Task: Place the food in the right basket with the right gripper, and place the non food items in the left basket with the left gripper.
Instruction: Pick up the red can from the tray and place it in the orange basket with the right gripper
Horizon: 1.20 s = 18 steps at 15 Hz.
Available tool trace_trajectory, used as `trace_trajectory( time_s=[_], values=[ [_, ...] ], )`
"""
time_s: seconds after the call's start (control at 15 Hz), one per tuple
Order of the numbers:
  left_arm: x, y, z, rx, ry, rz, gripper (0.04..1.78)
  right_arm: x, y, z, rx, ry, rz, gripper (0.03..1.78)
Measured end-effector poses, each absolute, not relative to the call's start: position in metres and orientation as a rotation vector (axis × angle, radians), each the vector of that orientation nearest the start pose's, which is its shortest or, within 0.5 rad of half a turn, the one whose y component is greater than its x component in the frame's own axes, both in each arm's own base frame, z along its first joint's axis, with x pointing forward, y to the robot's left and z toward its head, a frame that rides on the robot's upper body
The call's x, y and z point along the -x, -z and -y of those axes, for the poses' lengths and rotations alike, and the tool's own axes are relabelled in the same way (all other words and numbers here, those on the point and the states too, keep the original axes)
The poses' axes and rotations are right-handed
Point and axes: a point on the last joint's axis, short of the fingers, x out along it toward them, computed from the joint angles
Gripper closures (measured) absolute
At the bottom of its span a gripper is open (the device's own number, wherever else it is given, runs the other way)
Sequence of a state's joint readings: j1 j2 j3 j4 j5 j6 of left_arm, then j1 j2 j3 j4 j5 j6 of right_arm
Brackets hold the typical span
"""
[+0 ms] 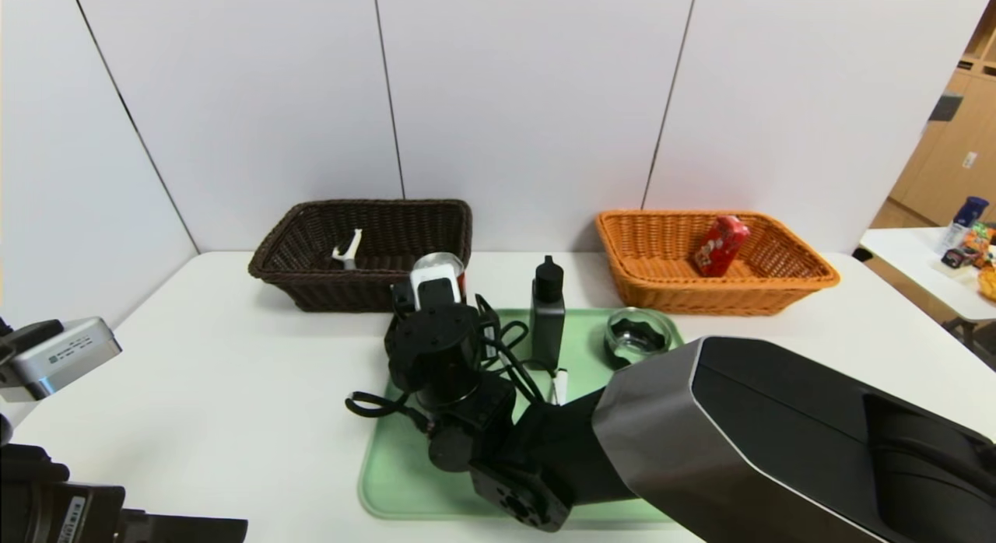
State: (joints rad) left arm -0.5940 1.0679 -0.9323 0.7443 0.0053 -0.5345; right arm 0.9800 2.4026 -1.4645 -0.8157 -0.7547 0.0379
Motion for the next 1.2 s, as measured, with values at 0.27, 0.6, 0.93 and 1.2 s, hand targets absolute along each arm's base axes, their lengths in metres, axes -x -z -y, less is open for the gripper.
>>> trace_trajectory(
  time_s=[0.27,0.6,0.93,1.2],
  values=[
    [-0.086,-0.235,0.058,0.220,0.306,-0.967,0.13,-0.283,-0.091,-0.391,0.055,-0.219,-0.086,0.11],
    [-0.086,-0.234,0.058,0.218,0.306,-0.967,0.13,-0.289,-0.092,-0.389,0.048,-0.206,-0.081,0.11],
    [-0.086,-0.235,0.058,0.220,0.308,-0.963,0.13,-0.294,-0.093,-0.387,0.043,-0.195,-0.077,0.11],
    [-0.084,-0.236,0.057,0.222,0.309,-0.959,0.13,-0.294,-0.091,-0.388,0.044,-0.197,-0.078,0.58]
  ],
)
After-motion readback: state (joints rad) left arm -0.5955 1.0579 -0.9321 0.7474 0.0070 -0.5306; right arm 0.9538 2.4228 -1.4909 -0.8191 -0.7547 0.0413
